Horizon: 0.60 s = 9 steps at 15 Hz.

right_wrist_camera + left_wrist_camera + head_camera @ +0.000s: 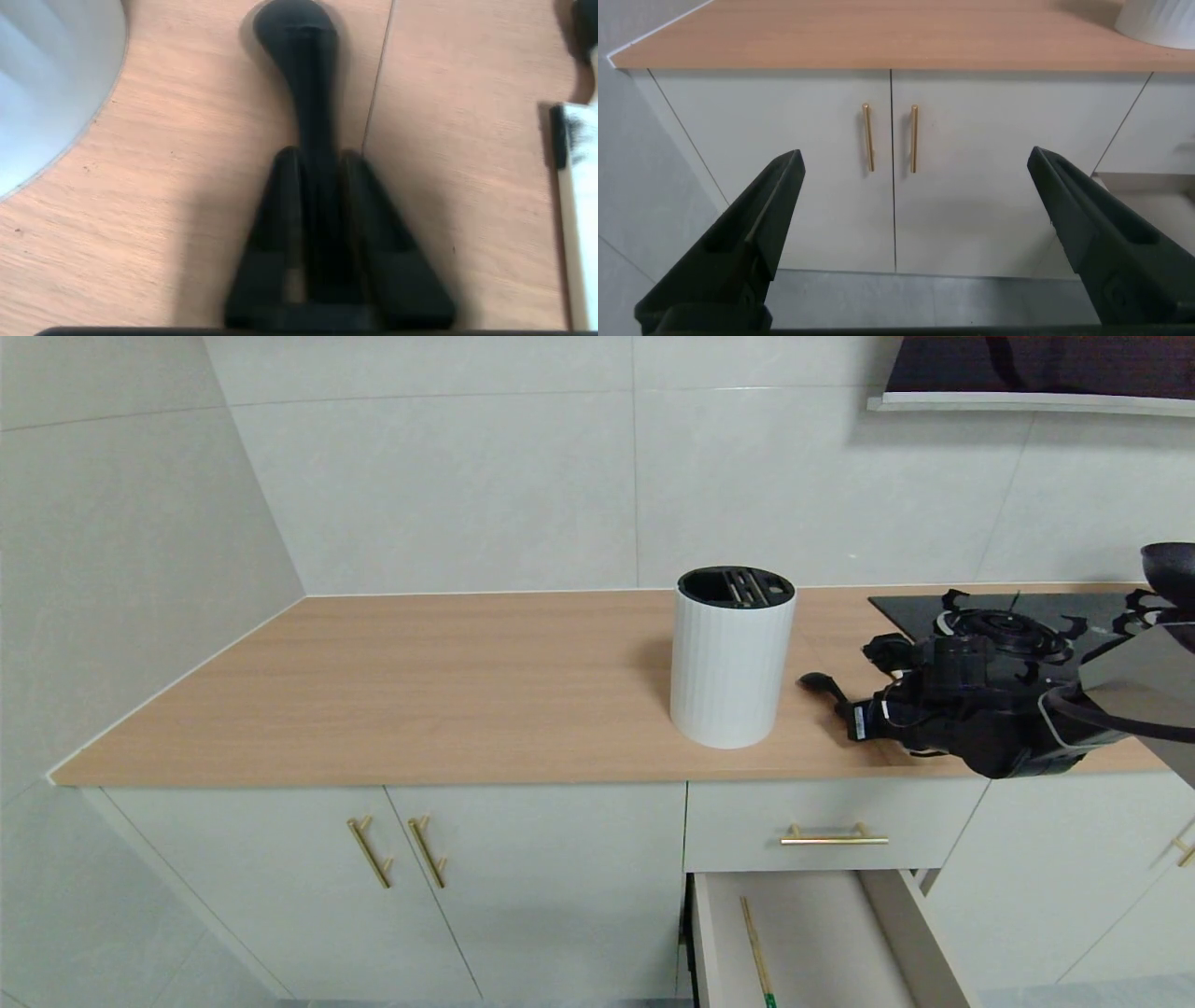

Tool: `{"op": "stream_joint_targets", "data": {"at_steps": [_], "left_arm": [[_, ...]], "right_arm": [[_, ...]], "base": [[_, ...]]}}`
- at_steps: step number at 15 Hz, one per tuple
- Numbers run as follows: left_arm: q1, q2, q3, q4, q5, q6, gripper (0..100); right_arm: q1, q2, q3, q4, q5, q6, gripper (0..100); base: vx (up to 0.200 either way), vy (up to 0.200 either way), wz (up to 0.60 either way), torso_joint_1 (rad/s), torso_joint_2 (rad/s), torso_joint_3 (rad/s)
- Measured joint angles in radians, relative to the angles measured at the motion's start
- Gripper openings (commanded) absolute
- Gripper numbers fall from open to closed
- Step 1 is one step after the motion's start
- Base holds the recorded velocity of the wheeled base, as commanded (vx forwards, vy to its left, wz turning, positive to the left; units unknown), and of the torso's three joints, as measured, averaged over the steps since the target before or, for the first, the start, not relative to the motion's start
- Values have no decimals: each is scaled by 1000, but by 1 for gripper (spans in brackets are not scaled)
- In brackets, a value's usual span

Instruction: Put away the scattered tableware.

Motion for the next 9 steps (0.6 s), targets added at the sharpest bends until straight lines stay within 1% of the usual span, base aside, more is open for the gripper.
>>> {"op": "stream_joint_targets", "data": {"at_steps": [5,6,8,9], "left_arm": [[0,0,0,0,0,0,100],[0,0,0,0,0,0,100],[0,0,0,0,0,0,100],[0,0,0,0,0,0,100]], "right_arm": [[2,-8,6,9,0,13,0],[4,-20,11,29,0,28,0],[12,-66,28,126,-2,63,0],[20,-101,37,196,-6,81,0]], "base": [[0,0,0,0,0,0],[0,0,0,0,0,0],[0,0,0,0,0,0],[0,0,0,0,0,0]]}}
